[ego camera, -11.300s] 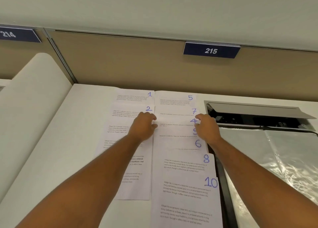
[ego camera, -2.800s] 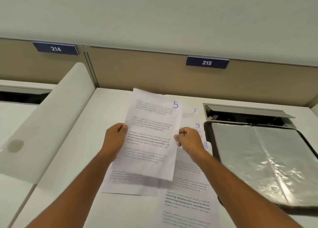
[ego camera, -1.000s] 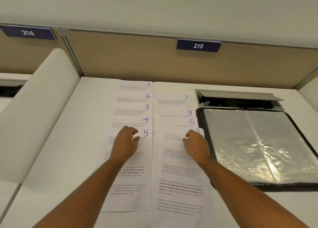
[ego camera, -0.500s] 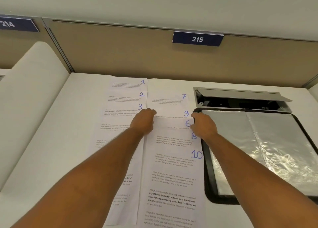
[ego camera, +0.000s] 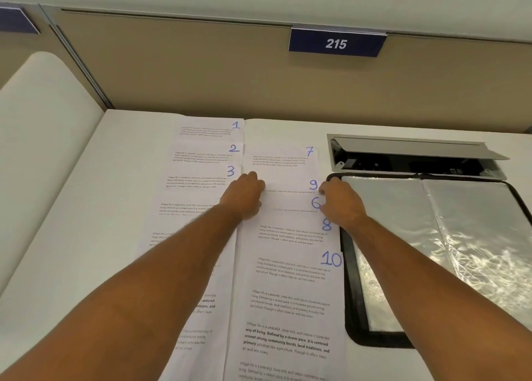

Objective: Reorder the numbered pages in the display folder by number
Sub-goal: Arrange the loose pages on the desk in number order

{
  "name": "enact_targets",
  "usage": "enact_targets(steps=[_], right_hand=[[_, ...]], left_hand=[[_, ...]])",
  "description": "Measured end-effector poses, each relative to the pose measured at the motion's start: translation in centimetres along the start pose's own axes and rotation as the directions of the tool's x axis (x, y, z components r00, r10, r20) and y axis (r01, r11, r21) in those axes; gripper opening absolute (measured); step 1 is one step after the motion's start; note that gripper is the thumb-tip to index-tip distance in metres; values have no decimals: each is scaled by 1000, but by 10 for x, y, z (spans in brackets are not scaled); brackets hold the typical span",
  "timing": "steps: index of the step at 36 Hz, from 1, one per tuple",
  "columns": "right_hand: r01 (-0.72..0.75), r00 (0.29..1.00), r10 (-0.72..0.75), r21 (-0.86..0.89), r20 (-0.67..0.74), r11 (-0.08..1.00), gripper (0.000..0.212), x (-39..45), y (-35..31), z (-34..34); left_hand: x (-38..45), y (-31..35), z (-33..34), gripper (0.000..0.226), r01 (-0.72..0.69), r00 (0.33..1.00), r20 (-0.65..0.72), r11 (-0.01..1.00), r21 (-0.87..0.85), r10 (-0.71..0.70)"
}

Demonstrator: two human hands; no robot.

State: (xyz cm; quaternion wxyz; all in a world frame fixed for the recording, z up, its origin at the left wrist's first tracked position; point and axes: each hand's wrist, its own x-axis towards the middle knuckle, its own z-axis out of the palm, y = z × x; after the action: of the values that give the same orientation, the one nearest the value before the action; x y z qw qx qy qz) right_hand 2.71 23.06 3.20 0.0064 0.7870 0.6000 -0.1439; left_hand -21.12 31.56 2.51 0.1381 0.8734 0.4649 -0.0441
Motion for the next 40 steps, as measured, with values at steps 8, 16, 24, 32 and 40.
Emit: enact_targets(steps=[8, 16, 24, 32, 40], right_hand=[[-71, 997, 73, 173, -2, 982, 8, 5, 3, 4], [-47, 987, 124, 551, -104, 833, 13, -1, 10, -2], [39, 964, 165, 726, -209, 687, 10, -12, 13, -23], [169, 898, 263, 829, -352, 533, 5, -15, 12, -64], [-24, 959, 249, 841, -133, 541, 23, -37, 15, -61]], left_hand=[[4, -2, 0, 39, -1, 1000, -20, 999, -52, 0], [-1, -1, -2, 54, 133, 970, -99, 827, -546, -221], [-9, -7, -8, 33, 164, 950, -2, 506, -847, -311], [-17, -7, -14, 9, 149, 966, 23, 484, -862, -256], [-24, 10, -38, 13, 76, 956, -7, 272, -959, -293]])
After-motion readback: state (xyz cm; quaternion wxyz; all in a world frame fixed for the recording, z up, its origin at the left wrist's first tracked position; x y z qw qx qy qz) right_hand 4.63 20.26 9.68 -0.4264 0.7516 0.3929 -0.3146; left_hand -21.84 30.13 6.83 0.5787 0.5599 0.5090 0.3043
